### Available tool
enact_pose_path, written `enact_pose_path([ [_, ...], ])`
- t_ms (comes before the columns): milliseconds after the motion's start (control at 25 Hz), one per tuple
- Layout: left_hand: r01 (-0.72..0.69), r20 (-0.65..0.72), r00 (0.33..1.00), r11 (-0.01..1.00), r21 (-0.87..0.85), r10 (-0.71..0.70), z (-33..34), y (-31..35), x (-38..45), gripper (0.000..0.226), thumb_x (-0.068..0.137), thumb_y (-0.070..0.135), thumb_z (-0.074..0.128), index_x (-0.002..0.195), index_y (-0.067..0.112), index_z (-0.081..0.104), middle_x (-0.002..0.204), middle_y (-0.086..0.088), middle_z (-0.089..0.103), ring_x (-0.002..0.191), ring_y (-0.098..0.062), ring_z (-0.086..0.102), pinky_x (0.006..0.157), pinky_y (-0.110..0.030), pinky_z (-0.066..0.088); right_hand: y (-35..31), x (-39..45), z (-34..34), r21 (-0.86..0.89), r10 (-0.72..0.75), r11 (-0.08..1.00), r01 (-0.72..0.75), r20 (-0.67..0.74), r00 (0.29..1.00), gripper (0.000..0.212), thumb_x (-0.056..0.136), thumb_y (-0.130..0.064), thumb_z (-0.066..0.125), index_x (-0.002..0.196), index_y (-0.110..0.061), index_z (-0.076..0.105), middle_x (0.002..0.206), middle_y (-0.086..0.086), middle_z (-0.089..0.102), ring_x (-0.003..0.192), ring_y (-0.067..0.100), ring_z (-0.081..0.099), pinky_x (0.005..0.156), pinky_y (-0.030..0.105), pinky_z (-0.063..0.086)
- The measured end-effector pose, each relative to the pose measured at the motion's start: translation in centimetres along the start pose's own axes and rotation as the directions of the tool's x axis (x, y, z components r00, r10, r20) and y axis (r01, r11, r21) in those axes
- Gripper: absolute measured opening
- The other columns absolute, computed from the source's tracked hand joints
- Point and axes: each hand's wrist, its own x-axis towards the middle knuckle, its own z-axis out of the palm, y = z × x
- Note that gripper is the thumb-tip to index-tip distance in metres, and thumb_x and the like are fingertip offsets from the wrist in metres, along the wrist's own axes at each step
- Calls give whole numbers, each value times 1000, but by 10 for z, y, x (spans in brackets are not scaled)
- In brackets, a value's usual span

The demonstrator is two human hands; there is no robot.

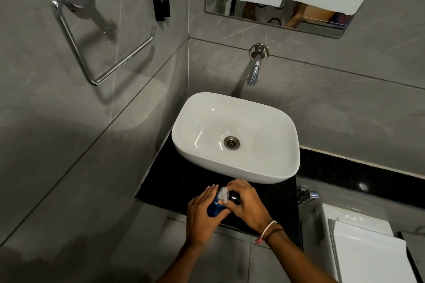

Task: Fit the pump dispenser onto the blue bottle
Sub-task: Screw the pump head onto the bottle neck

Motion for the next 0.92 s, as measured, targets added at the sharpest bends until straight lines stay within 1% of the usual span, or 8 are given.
enact_pose_path([
  [80, -8, 10, 1000, 1000, 13, 8, -1, -1, 0, 73, 74, 41, 83, 137, 17, 58, 141, -2, 62, 137, -13, 50, 108, -49, 51, 1, -1, 2, -26, -60, 998, 61, 32, 998, 34, 92, -33, 74, 120, -15, 70, 126, -3, 63, 118, 11, 55, 105, 24, 47],
  [160, -11, 16, 1000, 1000, 20, 11, -1, -1, 0, 72, 74, 42, 81, 137, 18, 58, 141, -1, 62, 137, -13, 50, 108, -49, 50, 1, -4, 6, -61, -109, 992, 111, 35, 993, 31, 96, -29, 69, 123, -14, 70, 129, -1, 64, 119, 14, 54, 106, 29, 47],
  [240, -13, 15, 1000, 1000, 28, 12, -1, 0, -1, 71, 74, 40, 82, 137, 18, 58, 141, -1, 62, 136, -14, 51, 107, -50, 51, 0, -7, 10, -130, -137, 983, 133, -24, 990, 28, 96, -30, 69, 118, -13, 73, 122, 0, 70, 112, 19, 60, 99, 38, 51],
  [320, -17, 14, 1000, 999, 40, 17, 0, -2, -2, 69, 75, 35, 84, 137, 17, 58, 140, -1, 63, 135, -15, 52, 107, -51, 50, -2, -8, 11, -171, -125, 979, 111, -75, 989, 29, 94, -34, 72, 114, -14, 75, 116, 1, 73, 106, 21, 62, 93, 42, 53],
  [520, -27, 20, 999, 998, 51, 26, 1, -3, -3, 66, 75, 29, 84, 135, 15, 59, 139, -2, 63, 137, -17, 51, 107, -53, 49, -1, -8, 10, -107, -144, 984, 142, -12, 989, 31, 97, -30, 68, 123, -13, 70, 128, 0, 66, 117, 19, 55, 105, 35, 47],
  [680, -43, 6, 999, 992, 119, 43, 2, -3, -3, 67, 74, 31, 86, 134, 15, 61, 138, -2, 64, 136, -16, 52, 105, -52, 49, -1, -9, 14, -114, -133, 985, 129, -37, 990, 24, 97, -27, 69, 114, -11, 74, 116, 3, 72, 104, 23, 58, 92, 39, 54],
  [840, -32, -3, 999, 991, 129, 33, 3, -2, -5, 66, 75, 33, 85, 134, 17, 61, 138, 0, 64, 137, -15, 50, 106, -51, 47, -1, -9, 11, -78, -116, 991, 113, -41, 992, 28, 96, -31, 69, 117, -13, 73, 119, 1, 69, 111, 18, 56, 98, 33, 51],
  [920, -39, -5, 999, 991, 130, 40, 3, -3, -5, 67, 74, 34, 85, 134, 18, 60, 139, 1, 64, 137, -15, 50, 106, -51, 47, -2, -9, 11, -78, -109, 991, 107, -22, 994, 27, 97, -33, 68, 117, -15, 73, 119, -1, 69, 110, 15, 56, 98, 34, 52],
])
